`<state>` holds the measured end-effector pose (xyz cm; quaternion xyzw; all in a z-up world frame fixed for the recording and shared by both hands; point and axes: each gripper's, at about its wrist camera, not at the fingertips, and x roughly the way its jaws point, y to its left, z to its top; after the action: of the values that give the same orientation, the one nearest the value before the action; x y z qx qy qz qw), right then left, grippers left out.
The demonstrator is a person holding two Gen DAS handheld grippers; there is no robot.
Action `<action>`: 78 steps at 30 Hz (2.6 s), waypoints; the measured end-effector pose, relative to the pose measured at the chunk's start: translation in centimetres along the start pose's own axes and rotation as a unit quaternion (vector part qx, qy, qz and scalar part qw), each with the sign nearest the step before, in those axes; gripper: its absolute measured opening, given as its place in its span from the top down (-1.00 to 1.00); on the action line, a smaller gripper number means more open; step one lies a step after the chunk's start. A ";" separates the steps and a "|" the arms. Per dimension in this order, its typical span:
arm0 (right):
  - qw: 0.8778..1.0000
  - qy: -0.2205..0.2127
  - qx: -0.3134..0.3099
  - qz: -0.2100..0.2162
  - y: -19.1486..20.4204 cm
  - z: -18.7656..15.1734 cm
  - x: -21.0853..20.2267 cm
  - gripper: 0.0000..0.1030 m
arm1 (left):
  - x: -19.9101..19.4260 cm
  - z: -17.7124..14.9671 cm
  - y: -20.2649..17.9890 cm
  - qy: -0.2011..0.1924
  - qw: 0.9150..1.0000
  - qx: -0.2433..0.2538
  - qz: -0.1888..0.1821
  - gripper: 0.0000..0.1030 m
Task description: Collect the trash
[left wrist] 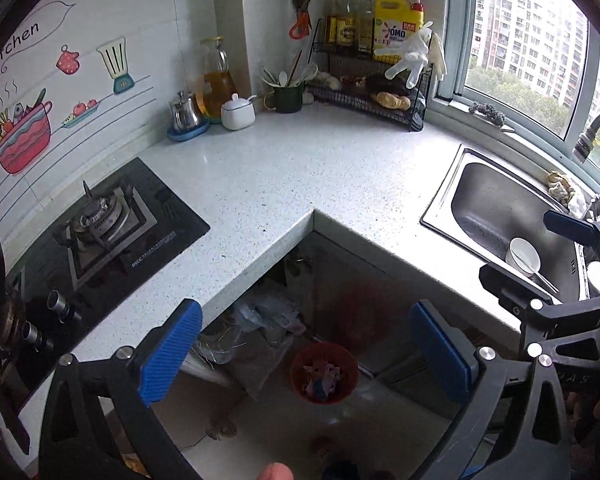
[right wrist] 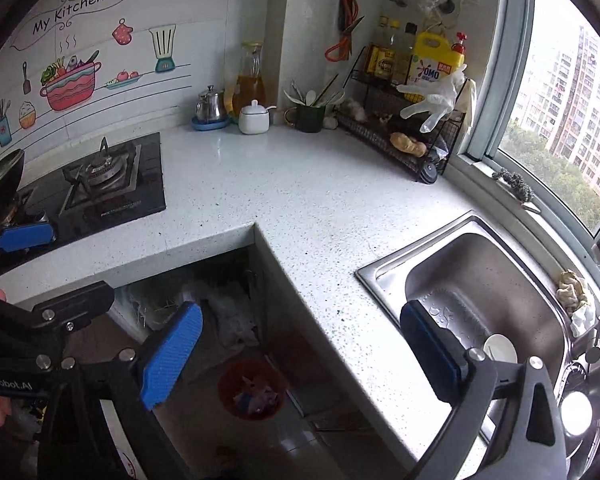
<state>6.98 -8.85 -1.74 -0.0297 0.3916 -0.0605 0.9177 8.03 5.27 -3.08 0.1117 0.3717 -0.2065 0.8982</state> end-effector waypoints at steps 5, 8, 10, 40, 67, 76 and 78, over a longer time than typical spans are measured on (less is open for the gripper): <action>1.000 -0.022 0.003 -0.013 -1.6 -0.8 -3.4 -0.93 | -3.2 -0.5 -2.3 -0.023 1.000 0.004 0.013 -1.00; 0.999 -0.028 0.008 -0.018 -2.5 -1.8 -5.4 -0.93 | -4.8 -1.1 -3.7 -0.031 0.999 0.008 0.009 -1.00; 0.999 -0.031 0.012 -0.023 -2.9 -2.5 -6.6 -0.93 | -5.9 -1.7 -4.6 -0.032 0.999 0.011 0.007 -1.00; 0.998 -0.056 0.027 -0.027 -0.7 -7.0 -14.0 -0.93 | -14.6 -7.8 -7.0 -0.061 0.998 -0.003 0.025 -1.00; 0.998 -0.062 0.009 -0.025 -1.5 -7.3 -14.7 -0.94 | -14.8 -7.7 -7.5 -0.067 0.997 -0.018 0.027 -1.00; 0.998 -0.057 0.011 -0.024 -1.3 -7.4 -14.7 -0.94 | -14.8 -8.0 -7.6 -0.062 0.998 -0.018 0.028 -1.00; 0.998 -0.058 0.012 -0.023 -1.3 -7.4 -14.7 -0.94 | -14.8 -8.1 -7.6 -0.063 0.997 -0.017 0.029 -1.00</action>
<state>-8.59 -8.21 3.77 -0.0314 0.3361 -0.0844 0.9375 -9.89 5.61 1.49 0.0936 0.3144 -0.1802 0.9273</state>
